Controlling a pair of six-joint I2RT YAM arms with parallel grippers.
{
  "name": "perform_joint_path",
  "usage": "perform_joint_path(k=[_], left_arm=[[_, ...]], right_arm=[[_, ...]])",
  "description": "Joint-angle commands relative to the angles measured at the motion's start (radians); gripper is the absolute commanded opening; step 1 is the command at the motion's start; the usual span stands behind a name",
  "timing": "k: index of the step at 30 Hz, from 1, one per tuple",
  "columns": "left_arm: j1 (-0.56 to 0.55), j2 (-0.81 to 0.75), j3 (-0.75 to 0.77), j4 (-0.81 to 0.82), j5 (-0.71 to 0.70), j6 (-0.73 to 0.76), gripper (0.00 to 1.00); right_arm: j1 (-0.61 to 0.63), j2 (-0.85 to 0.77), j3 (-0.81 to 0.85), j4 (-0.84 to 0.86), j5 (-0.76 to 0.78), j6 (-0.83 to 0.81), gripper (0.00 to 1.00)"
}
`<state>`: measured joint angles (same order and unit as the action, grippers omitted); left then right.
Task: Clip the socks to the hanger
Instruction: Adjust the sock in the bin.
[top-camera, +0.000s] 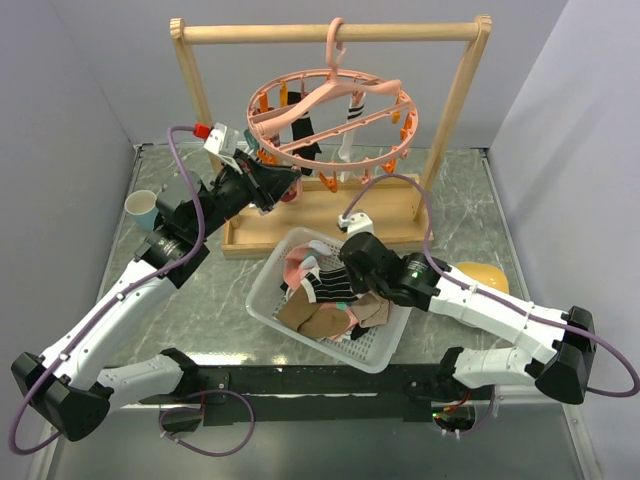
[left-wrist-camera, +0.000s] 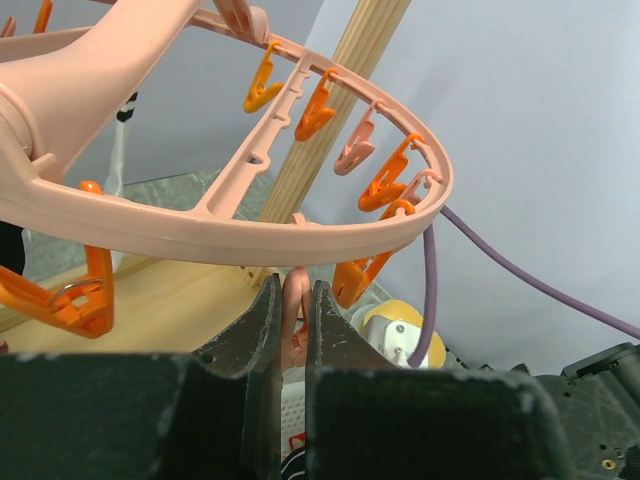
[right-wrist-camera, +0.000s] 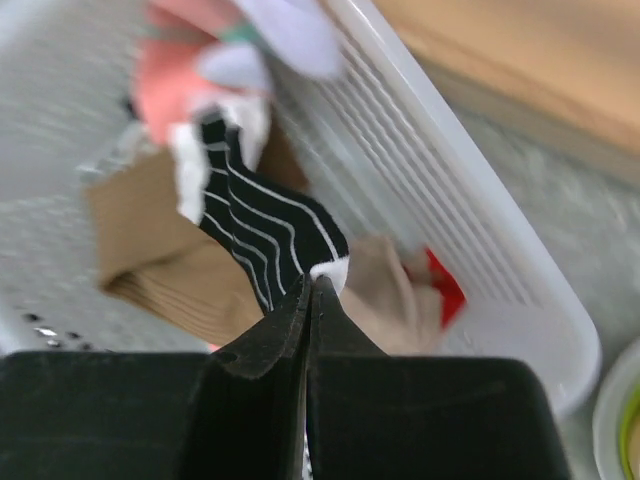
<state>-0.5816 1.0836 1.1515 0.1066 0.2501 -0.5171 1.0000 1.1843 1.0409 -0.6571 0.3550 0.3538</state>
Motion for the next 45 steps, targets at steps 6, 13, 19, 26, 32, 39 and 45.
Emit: perform_joint_path(k=[6,13,19,26,32,39,45], left_arm=[[0.000,-0.028,-0.015,-0.025,0.058,-0.014,0.09],[0.005,-0.028,-0.015,-0.035,0.058,-0.014,0.10],[0.012,-0.027,-0.016,-0.033,0.057,-0.017,0.10],[0.023,-0.021,-0.007,-0.042,0.054,-0.021,0.10],[0.025,-0.022,-0.010,-0.041,0.052,-0.024,0.10],[0.025,-0.016,0.002,-0.042,0.054,-0.026,0.10],[0.029,-0.014,0.005,-0.042,0.054,-0.032,0.10]], right_arm=[[-0.006,0.032,-0.001,-0.246,0.165,0.186,0.43],[0.049,-0.106,-0.057,0.086,-0.041,-0.149,0.55],[0.058,-0.140,-0.240,0.405,-0.350,-0.314,0.50],[0.072,-0.006,-0.323,0.591,-0.421,-0.391,0.45],[0.081,0.044,-0.374,0.697,-0.358,-0.404,0.42],[0.084,0.115,-0.436,0.807,-0.278,-0.406,0.43],[0.095,0.173,-0.444,0.830,-0.163,-0.395,0.45]])
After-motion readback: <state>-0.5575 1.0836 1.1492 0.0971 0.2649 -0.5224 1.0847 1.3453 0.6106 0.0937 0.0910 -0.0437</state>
